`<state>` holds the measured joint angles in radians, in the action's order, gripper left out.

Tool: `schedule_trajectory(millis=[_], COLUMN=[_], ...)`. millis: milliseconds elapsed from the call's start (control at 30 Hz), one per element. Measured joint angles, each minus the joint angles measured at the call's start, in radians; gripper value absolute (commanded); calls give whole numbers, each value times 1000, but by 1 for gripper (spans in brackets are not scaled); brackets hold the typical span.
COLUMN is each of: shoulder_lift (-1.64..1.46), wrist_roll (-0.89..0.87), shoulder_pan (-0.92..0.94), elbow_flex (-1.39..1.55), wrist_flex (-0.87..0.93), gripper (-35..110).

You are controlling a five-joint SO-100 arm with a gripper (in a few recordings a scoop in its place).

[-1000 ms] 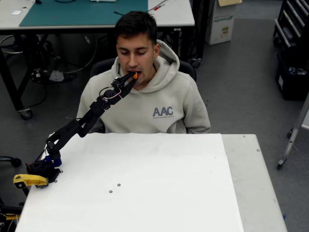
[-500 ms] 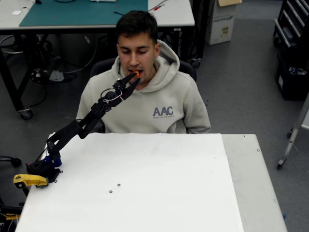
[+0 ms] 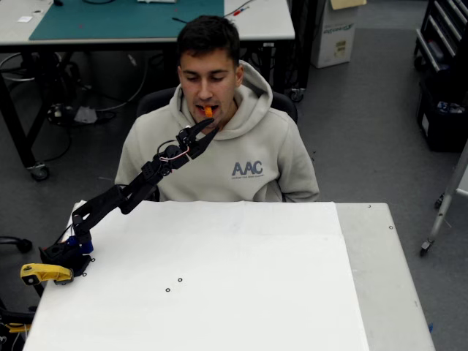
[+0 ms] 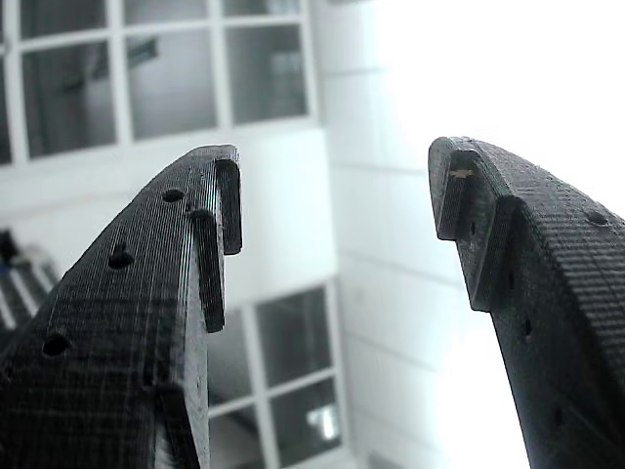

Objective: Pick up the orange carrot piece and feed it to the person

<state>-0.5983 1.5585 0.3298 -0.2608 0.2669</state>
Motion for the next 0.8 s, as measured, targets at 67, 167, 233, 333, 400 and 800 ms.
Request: schedule_trajectory(millis=[67,167,233,333,400,800], shoulder_lift=[0,0,0,0,0,0], wrist_roll=[0,0,0,0,0,-158], shoulder_pan=[3,-2,-5,-9,-9,-8], elbow_flex=[0,0,0,0,0,0], wrist_flex=[0,0,0,0,0,0], gripper=[0,-3,-1,-2,-3,-3])
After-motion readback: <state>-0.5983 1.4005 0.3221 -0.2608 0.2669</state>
